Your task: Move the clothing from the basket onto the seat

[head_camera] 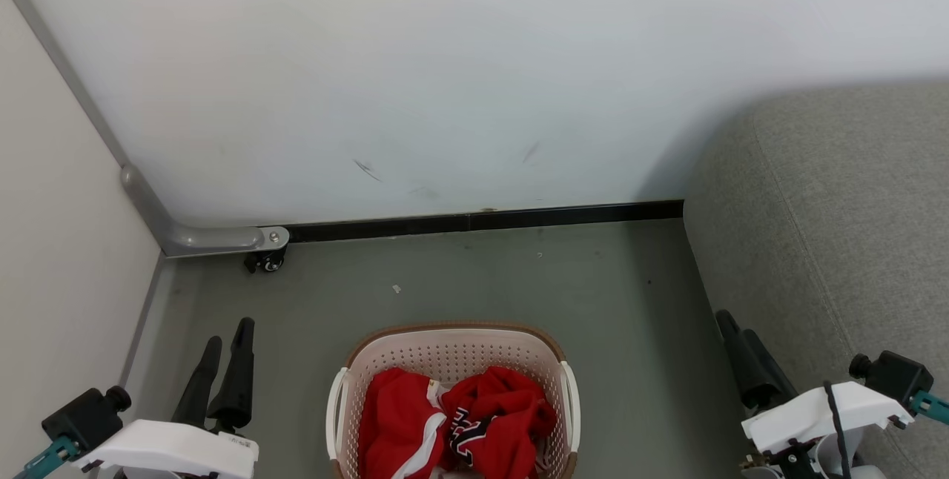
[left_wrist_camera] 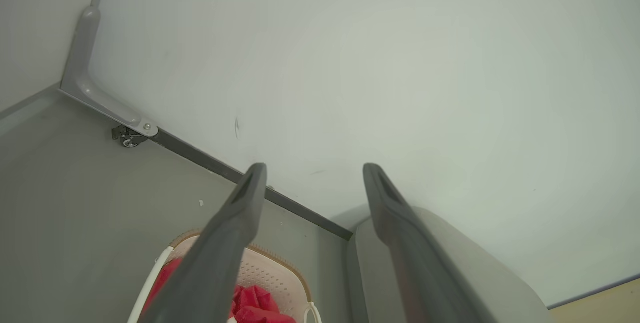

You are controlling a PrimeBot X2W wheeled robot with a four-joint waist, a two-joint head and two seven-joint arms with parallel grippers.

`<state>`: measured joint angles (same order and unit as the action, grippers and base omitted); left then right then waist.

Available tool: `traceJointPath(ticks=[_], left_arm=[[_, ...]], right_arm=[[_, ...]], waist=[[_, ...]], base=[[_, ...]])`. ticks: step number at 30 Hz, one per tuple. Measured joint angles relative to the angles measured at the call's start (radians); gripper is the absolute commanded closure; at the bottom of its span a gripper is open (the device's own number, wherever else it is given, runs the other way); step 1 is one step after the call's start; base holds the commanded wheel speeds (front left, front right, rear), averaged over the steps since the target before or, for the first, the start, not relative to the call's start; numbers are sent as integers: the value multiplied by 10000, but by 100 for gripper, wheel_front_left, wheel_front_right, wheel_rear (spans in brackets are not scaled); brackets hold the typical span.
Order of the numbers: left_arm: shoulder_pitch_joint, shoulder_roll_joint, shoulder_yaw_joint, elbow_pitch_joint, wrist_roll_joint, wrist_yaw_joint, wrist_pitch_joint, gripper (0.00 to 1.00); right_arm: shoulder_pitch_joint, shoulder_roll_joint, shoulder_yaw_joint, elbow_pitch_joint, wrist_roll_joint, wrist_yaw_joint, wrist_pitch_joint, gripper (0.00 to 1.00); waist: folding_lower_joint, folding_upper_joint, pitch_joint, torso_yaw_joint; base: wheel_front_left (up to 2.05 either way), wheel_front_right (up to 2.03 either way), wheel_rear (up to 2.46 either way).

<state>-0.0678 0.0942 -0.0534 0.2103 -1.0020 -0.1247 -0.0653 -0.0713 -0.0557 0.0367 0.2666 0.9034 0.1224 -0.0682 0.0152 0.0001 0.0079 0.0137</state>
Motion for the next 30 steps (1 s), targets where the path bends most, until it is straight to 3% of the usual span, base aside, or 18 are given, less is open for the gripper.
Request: traceJointPath(ticks=[16, 30], left_arm=[[-27, -82, -284, -274, 1868, -10, -437, 0], [-27, -71, -546, -418, 3427, -12, -872, 0]], right_arm=[[-193, 75, 265, -230, -2092, 6, -477, 0], [-194, 119, 514, -311, -3680, 6, -872, 0]], waist=[[-108, 0, 70, -1], [-140, 0, 82, 36]], base=[[0, 0, 0], [0, 0, 0]])
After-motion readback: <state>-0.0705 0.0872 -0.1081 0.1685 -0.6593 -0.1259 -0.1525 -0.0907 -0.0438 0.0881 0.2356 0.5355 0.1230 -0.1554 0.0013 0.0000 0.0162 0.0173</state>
